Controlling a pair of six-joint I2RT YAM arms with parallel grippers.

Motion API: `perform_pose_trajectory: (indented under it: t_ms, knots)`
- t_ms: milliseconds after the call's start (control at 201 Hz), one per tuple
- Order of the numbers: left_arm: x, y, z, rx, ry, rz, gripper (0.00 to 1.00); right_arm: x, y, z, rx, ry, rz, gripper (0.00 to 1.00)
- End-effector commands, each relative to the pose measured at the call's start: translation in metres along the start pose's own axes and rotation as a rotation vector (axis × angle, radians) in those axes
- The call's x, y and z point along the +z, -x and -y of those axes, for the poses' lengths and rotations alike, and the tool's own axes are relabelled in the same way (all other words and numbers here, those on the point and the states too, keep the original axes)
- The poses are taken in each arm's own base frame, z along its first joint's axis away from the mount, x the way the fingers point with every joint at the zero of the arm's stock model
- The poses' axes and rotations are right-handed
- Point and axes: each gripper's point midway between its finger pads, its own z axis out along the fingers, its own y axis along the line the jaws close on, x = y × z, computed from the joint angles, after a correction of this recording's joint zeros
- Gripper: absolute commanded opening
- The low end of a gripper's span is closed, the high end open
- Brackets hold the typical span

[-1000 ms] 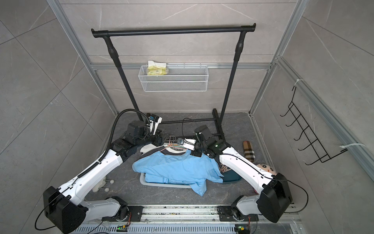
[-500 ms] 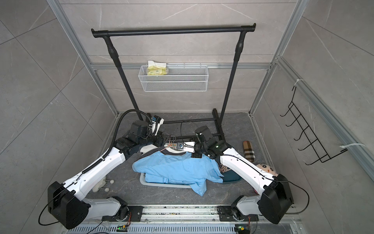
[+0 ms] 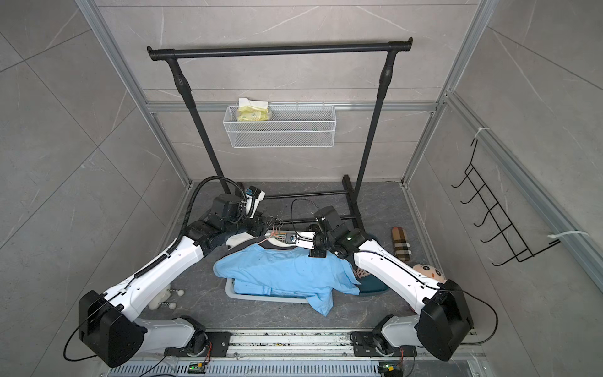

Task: Use clothespins to secure the t-shirt on both sides of the hanger
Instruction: Pick up the hanger from the basket.

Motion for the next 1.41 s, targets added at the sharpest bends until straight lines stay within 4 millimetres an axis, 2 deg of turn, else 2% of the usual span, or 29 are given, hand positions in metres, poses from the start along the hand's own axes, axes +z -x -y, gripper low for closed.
perform_pose_trajectory:
  t_ms: [0, 343, 652, 737, 801, 1060, 1309, 1369, 1403]
  knots:
    - [-0.007, 0.018, 0.003, 0.011, -0.006, 0.044, 0.64, 0.010, -0.013, -0.002, -0.018, -0.006, -0.041, 0.00]
    - [-0.006, 0.017, 0.002, 0.011, -0.003, 0.043, 0.61, 0.014, -0.018, -0.005, -0.050, -0.010, -0.050, 0.00]
    - [0.007, 0.006, -0.005, -0.024, 0.027, -0.039, 0.60, 0.012, -0.014, -0.007, -0.081, -0.020, -0.041, 0.00]
    - [0.009, 0.004, -0.006, -0.025, 0.029, -0.043, 0.61, 0.012, -0.013, -0.007, -0.091, -0.023, -0.047, 0.05]
    - [0.011, 0.003, -0.007, -0.026, 0.032, -0.051, 0.61, 0.013, -0.014, -0.009, -0.099, -0.016, -0.049, 0.05]
    - [0.035, -0.027, -0.015, -0.056, 0.055, -0.254, 0.62, 0.012, -0.012, -0.009, -0.118, -0.020, -0.047, 0.00]
    - [0.066, -0.046, -0.051, -0.179, 0.244, -0.398, 0.61, 0.009, -0.006, -0.010, -0.144, -0.042, -0.032, 0.00]
    - [0.072, -0.048, -0.057, -0.217, 0.281, -0.415, 0.59, 0.009, -0.005, -0.011, -0.149, -0.041, -0.032, 0.00]
    - [0.075, -0.049, -0.059, -0.227, 0.287, -0.424, 0.54, 0.008, -0.005, -0.011, -0.149, -0.043, -0.032, 0.00]
